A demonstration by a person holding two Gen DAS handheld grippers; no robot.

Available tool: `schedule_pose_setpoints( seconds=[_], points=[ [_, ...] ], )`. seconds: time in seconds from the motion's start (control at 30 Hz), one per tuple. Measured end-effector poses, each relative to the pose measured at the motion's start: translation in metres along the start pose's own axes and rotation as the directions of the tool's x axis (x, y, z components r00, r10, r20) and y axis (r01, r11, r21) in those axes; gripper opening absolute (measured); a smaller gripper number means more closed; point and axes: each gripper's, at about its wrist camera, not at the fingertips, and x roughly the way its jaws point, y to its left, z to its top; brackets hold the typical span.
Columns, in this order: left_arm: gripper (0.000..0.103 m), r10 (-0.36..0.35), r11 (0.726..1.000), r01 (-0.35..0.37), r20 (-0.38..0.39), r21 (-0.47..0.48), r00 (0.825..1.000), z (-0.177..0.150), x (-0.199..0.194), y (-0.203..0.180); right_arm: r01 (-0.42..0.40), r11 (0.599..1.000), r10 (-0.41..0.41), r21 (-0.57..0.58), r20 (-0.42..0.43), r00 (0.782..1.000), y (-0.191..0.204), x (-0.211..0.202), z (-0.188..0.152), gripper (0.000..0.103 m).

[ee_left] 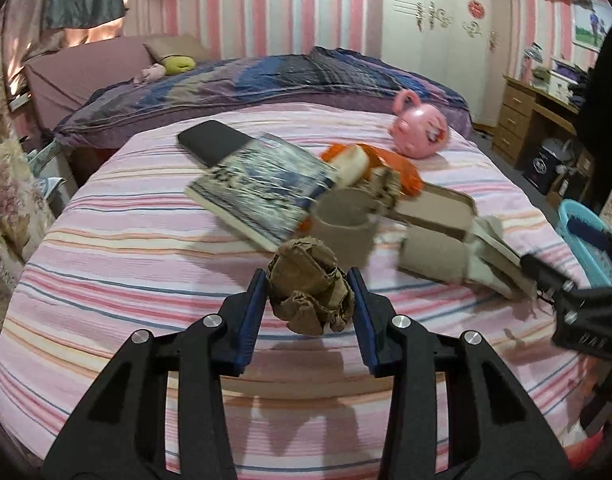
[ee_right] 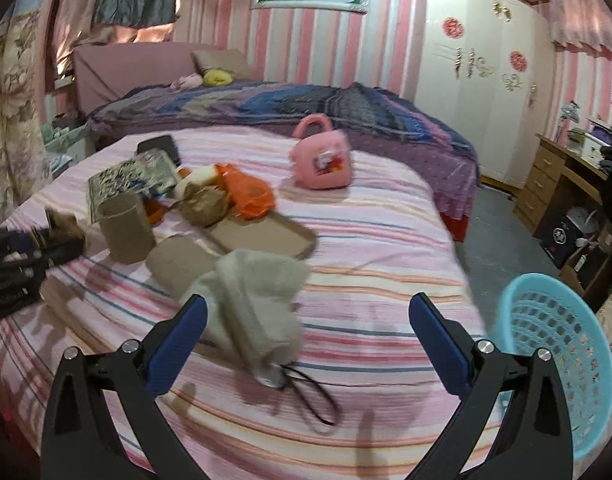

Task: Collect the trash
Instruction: 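Grasp the grey cloth with black strap with the right tool while left holds cloth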

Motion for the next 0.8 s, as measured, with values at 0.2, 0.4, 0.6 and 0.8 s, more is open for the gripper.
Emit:
schedule_pose_setpoints(
  seconds=[0.2,0.4,0.6,0.8],
  points=[
    [0.040,0.035,0.999,-0.034,0.022,-0.033,0.999,0.005,-0.004,0.019,-0.035,0.999,0.034,-0.011,-0.096,0.995,0.016,0.025,-0.003,0.088],
    [0.040,0.051,0.997,-0.051,0.015,-0.051,0.999,0.006,-0.003,0.023,-0.130,0.992,0.128,-0.003,-0.162,0.979,0.018,0.035,-0.009,0.043],
    [0.040,0.074,0.996,-0.073,0.030,-0.041,0.997,0.005,-0.007,0.016,-0.150,0.988,0.154,0.039,-0.116,0.981,0.003,0.024,-0.005,0.028],
    [0.040,0.082,0.996,-0.080,0.033,-0.039,0.996,0.006,-0.009,0.010,-0.124,0.991,0.128,0.052,-0.078,0.989,-0.017,0.009,-0.001,0.028]
  ],
)
